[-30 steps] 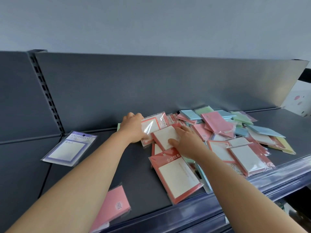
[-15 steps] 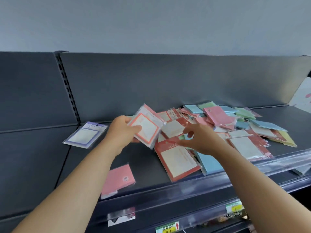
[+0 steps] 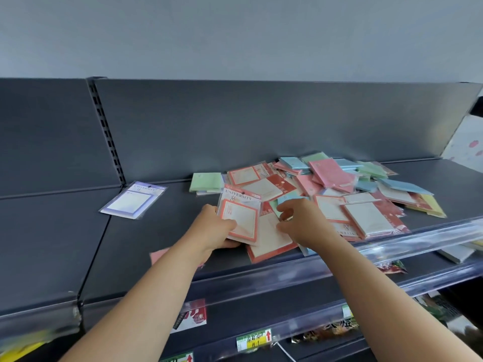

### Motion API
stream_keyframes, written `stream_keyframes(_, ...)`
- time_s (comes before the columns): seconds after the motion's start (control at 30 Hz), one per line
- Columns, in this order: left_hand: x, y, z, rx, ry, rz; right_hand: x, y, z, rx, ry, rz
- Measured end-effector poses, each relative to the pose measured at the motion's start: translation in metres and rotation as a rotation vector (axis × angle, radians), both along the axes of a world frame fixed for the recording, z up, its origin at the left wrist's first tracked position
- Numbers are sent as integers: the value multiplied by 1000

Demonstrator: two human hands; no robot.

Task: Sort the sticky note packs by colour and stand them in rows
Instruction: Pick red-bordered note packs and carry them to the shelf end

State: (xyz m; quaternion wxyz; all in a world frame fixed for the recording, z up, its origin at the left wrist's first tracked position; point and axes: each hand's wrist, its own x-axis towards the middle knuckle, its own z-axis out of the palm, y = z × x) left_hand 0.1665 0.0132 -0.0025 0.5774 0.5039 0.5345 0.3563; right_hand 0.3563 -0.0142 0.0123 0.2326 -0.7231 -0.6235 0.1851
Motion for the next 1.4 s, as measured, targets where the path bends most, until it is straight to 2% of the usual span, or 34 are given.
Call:
stream_keyframes(0.2, -6, -2, -2, 91, -82, 89, -22, -1, 7, 151, 271, -10)
stream_keyframes(0.33, -22, 0, 4, 195, -40, 173, -43, 7, 10, 177, 294, 4)
stream_keyframes(0.47, -41, 1, 9, 218, -30, 259, -60, 16, 7, 156, 310, 34)
stream_keyframes(0.73, -82, 7, 16, 168, -158, 339, -88, 39, 0, -41, 670, 40)
stream_keyframes(0.97, -123, 3, 25, 212, -54, 456, -111, 59, 1, 39, 605, 53)
stream_keyframes(1.4, -242, -35, 33, 246, -64, 696, -229, 65, 23, 114, 557, 290)
